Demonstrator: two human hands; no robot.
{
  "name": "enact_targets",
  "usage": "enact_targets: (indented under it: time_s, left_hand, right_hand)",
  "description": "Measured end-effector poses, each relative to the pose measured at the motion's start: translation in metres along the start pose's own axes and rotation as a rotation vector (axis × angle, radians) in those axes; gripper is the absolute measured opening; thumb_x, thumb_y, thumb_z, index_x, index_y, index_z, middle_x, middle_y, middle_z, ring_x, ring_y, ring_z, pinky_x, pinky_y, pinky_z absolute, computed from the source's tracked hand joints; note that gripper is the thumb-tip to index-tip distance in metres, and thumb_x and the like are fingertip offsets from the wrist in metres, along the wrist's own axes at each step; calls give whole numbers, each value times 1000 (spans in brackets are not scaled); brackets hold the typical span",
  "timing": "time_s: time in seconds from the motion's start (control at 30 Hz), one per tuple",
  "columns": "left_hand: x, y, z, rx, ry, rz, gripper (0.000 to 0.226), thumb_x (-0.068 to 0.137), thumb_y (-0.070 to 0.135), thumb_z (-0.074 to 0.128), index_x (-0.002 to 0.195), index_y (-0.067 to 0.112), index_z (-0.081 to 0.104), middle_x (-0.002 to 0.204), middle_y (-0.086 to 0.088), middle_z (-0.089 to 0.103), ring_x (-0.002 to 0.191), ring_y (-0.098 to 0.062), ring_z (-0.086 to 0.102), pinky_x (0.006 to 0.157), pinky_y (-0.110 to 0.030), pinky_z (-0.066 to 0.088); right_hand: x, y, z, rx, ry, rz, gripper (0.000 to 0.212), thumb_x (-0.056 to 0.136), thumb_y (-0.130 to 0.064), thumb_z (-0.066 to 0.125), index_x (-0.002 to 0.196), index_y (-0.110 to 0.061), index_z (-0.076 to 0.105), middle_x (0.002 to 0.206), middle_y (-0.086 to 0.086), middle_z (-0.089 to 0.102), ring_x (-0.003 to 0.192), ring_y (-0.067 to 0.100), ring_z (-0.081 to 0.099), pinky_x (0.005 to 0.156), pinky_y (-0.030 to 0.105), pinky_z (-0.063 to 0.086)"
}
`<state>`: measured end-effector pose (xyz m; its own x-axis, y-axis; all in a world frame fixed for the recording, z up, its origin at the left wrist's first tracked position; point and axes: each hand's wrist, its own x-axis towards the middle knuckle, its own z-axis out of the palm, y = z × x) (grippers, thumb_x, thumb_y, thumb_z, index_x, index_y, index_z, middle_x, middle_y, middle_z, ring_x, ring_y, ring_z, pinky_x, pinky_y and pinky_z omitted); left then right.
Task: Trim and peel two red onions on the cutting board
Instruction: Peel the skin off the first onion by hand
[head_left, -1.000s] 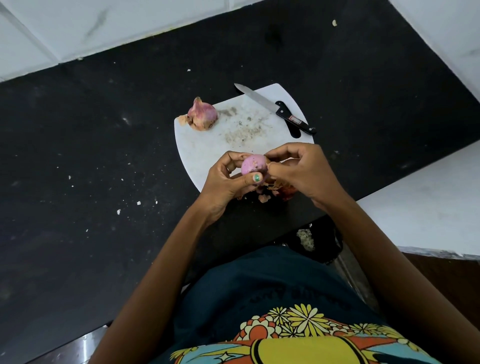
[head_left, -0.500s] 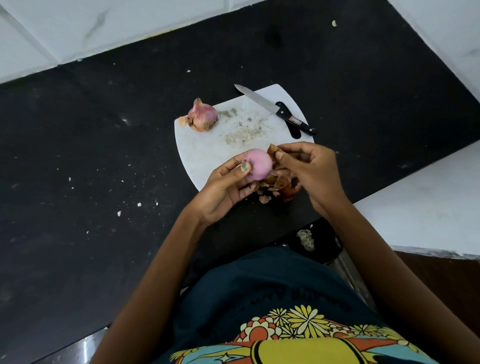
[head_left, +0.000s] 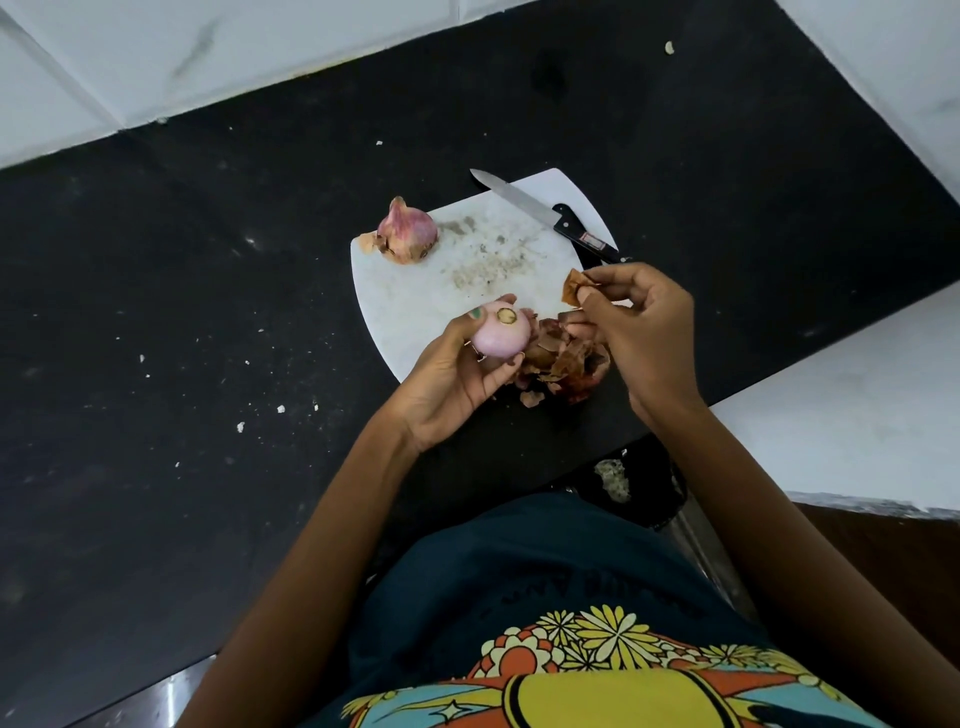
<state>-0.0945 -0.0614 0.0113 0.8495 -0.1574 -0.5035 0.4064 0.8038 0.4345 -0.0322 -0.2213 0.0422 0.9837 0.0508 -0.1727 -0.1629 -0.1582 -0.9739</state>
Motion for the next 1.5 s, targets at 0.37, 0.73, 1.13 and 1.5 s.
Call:
enact_targets:
  time_s: [0.37,0.73,1.13,1.5]
  left_hand:
    - [-1,2,-8,0,-158,12,36,86,32,60,120,21,67,115,-3,68,98,-13,65,76,-23,57]
    - [5,-1,-10,66,-106,106,58,66,39,82,119,19,67,115,-4,67,100,-15,65,83,-26,57]
    - [1,2,1,918,111,570,79,72,0,79,137,26,41,115,-3,62,109,-10,60,89,-28,53]
    - [5,-8,9,1157,73,742,71,79,-3,68,138,23,41,130,-4,47,120,-13,51,100,-23,45]
  right_hand:
    - [9,35,-13,-719,-69,-293,21,92,-19,51,103,-16,69,105,3,64,98,26,57,88,33,39]
    - [-25,24,14,-727,-291,-515,63,78,-4,39,139,-18,48,129,-6,59,115,18,42,84,33,26]
    - [-10,2,3,-183,-331,-20,27,91,-19,63,117,-18,62,105,-3,66,89,4,66,79,21,53]
    - [-4,8,6,-91,-413,42,52,75,-7,79,124,-12,60,105,-1,70,90,13,71,73,25,58]
